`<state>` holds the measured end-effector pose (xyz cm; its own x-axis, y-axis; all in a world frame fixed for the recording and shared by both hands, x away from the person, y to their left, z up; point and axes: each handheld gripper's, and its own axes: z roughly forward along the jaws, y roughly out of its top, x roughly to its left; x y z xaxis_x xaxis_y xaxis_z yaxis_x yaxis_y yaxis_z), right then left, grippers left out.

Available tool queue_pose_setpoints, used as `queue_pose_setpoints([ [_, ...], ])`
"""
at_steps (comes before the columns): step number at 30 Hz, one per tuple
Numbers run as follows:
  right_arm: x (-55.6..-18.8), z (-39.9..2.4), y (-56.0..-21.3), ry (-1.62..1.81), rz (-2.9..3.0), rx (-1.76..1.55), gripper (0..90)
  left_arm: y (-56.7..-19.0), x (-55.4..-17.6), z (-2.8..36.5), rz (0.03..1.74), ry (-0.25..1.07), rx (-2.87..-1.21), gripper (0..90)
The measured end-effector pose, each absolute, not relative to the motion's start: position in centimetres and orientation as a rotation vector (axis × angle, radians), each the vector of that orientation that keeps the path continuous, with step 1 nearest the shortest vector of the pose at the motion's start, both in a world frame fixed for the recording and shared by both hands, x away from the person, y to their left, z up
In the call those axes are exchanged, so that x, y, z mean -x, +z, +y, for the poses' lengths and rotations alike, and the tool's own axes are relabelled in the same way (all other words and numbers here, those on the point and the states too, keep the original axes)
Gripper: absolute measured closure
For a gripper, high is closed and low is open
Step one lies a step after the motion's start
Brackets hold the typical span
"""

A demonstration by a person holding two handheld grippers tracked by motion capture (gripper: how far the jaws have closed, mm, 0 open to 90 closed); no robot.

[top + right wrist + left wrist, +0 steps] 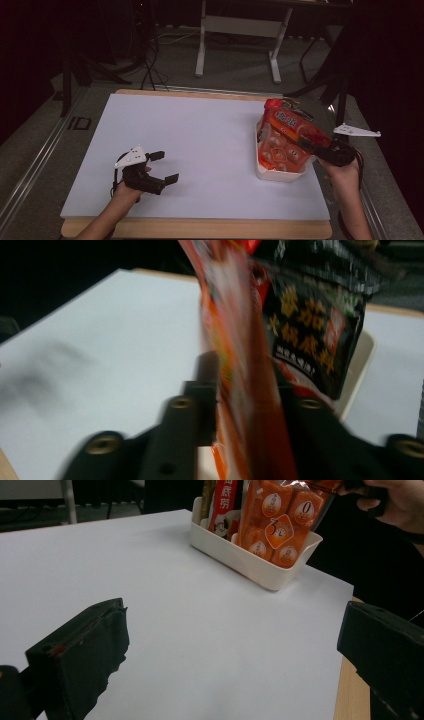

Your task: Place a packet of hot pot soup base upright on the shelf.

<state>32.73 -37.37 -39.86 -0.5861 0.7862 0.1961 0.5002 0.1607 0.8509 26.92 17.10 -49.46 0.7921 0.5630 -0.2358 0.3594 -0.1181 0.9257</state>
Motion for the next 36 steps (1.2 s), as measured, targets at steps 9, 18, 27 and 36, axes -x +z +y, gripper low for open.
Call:
queue_pose_setpoints([
  [9,-31.2,-36.9,-36.1,1.489,2.034,-1.164,45.8,-49.6,-27.0,17.0,0.726,0.204,-1.735,0.0],
  [18,-29.0,-35.2,-31.7,1.567,1.947,-1.009,27.2,-49.6,-26.9,17.0,0.722,0.203,-1.731,0.0],
  [27,-28.5,-32.1,-31.7,1.630,2.018,-0.920,14.3,-49.6,-26.8,17.0,0.717,0.198,-1.737,0.0],
  [36,-29.0,-28.8,-34.9,1.632,2.112,-0.900,13.8,-49.6,-26.7,17.1,0.712,0.206,-1.735,0.0],
])
